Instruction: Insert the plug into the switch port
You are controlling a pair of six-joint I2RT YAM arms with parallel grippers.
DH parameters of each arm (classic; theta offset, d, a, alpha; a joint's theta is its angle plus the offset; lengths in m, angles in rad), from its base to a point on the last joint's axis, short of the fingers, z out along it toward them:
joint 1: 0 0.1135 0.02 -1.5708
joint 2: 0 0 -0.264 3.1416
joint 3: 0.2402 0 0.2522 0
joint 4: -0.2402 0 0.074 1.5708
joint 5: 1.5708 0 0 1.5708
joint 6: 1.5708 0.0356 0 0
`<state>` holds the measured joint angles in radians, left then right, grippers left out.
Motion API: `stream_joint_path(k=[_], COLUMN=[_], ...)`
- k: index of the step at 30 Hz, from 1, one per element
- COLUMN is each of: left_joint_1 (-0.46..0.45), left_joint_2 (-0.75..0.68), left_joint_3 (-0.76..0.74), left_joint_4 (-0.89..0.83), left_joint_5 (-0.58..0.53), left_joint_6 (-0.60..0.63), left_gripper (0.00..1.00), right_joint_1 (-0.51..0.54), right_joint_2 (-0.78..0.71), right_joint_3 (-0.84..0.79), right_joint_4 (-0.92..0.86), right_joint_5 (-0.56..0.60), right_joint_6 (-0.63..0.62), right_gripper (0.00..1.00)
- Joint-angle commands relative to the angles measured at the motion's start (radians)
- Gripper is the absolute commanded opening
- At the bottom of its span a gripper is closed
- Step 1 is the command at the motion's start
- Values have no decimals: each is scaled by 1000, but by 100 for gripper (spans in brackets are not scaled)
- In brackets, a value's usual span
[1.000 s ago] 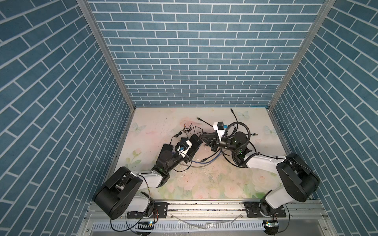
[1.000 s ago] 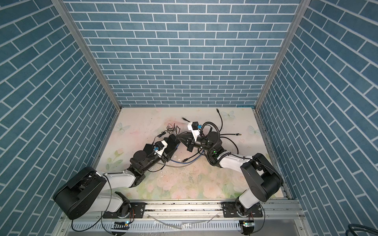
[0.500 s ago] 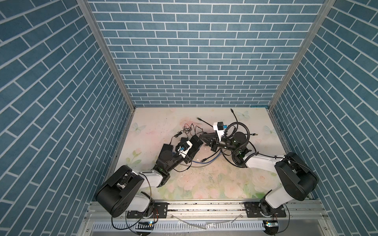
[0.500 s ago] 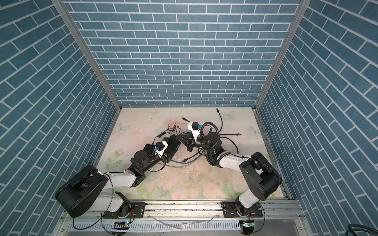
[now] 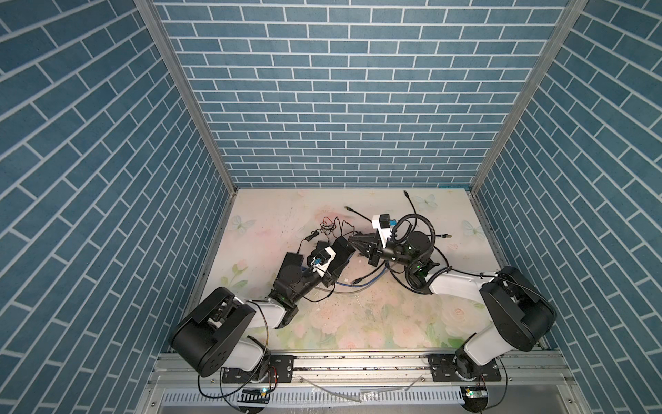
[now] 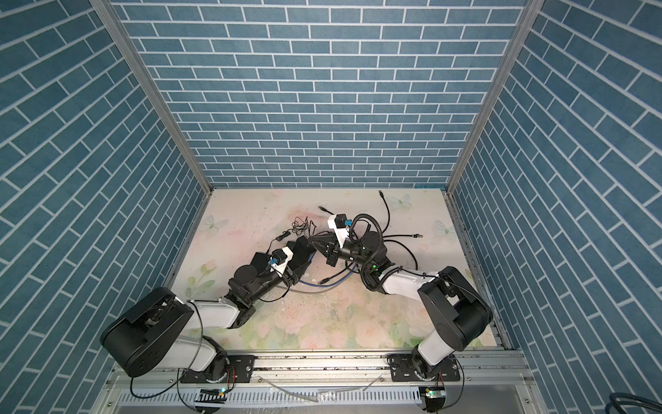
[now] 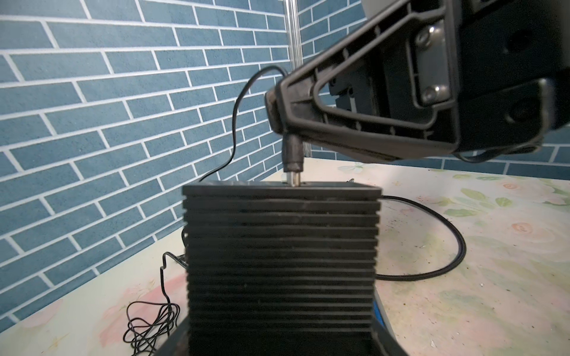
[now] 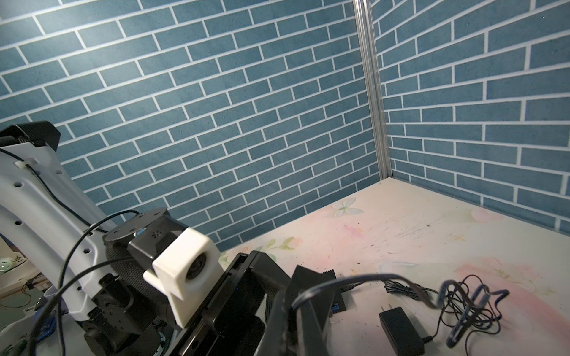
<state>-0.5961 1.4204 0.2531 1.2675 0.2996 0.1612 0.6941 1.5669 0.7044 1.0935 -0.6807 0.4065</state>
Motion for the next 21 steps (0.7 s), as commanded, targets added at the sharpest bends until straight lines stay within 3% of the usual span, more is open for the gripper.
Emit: stream_joint_path(k=[1,21], left_joint_1=[-1,6], left_joint_2=[-13,-118], left_joint_3=[12,146], left_joint_4=[129,139], left_joint_5=[-4,32], left_joint_6=[-13,-66], left_gripper=[54,52], right_joint_1=[9,67], right_joint_2=[-31,44], right_joint_3=[11,21], right_joint_4=[-92,-168], right_joint_5=[2,44], right_joint_6=[-61,-46], right_gripper=[0,0])
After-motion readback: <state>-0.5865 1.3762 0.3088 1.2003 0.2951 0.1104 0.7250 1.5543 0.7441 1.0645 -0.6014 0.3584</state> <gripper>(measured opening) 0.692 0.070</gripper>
